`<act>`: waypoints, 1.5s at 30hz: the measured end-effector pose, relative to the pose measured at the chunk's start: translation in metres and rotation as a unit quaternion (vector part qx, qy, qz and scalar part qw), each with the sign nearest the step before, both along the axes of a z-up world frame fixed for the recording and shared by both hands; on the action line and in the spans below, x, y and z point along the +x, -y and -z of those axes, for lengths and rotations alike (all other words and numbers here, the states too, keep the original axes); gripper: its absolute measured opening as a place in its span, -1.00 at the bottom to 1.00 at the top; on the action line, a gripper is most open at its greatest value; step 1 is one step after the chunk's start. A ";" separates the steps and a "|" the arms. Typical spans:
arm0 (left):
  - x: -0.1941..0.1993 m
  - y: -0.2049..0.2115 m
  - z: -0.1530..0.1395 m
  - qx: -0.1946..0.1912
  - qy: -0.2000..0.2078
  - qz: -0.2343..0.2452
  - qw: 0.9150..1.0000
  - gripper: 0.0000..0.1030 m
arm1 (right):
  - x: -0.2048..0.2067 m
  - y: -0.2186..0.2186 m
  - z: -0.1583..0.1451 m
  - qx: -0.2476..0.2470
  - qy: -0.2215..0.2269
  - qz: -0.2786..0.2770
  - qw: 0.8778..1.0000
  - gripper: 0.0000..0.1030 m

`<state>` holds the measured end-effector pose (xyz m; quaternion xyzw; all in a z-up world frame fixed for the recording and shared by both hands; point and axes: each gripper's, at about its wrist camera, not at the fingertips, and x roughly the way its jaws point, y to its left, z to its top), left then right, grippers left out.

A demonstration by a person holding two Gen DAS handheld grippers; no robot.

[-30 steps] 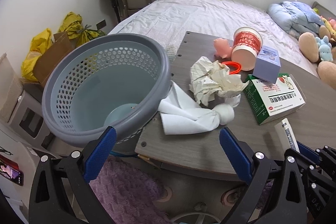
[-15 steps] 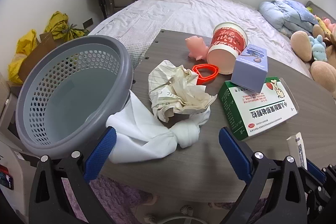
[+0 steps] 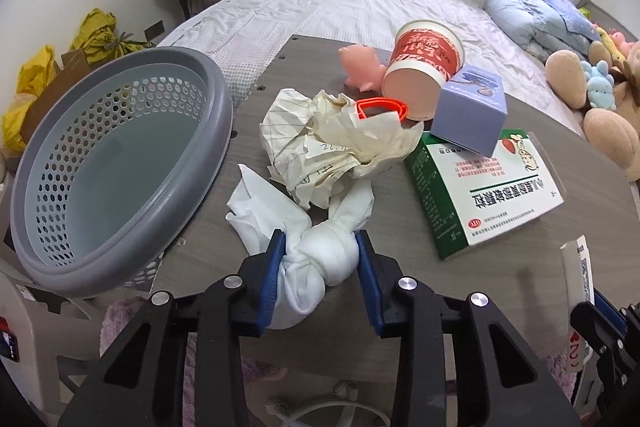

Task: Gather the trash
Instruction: 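Grasp the knotted white cloth with the left gripper, then carry the cloth and card box over the basket and release both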

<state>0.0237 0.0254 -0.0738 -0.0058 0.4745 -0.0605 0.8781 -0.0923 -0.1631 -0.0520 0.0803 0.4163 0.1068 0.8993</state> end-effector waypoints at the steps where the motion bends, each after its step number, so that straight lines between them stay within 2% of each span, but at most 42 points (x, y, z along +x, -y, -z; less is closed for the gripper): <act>1: -0.003 -0.002 -0.002 -0.002 0.001 0.002 1.000 -0.32 | 0.000 0.000 -0.001 0.000 0.001 0.000 1.000 -0.66; 11: -0.041 -0.008 -0.036 0.000 0.034 0.027 0.999 -0.33 | -0.004 0.000 -0.008 0.001 0.011 0.005 1.000 -0.66; 17: -0.054 -0.019 -0.073 -0.005 0.084 0.026 0.996 -0.33 | 0.001 -0.006 -0.026 0.000 0.030 -0.001 1.000 -0.66; 21: -0.056 -0.030 -0.094 0.010 0.127 0.015 0.992 -0.33 | 0.011 -0.018 -0.042 0.004 0.050 -0.014 0.999 -0.66; 25: -0.048 -0.048 -0.104 0.013 0.141 0.000 0.990 -0.33 | 0.026 -0.039 -0.055 0.014 0.066 -0.033 0.997 -0.66; 32: -0.033 -0.089 -0.102 0.029 0.146 -0.032 0.988 -0.33 | 0.058 -0.089 -0.066 0.020 0.076 -0.080 0.994 -0.66; 45: 0.003 -0.162 -0.067 0.035 0.100 -0.098 0.990 -0.32 | 0.119 -0.184 -0.055 0.024 0.051 -0.153 0.987 -0.66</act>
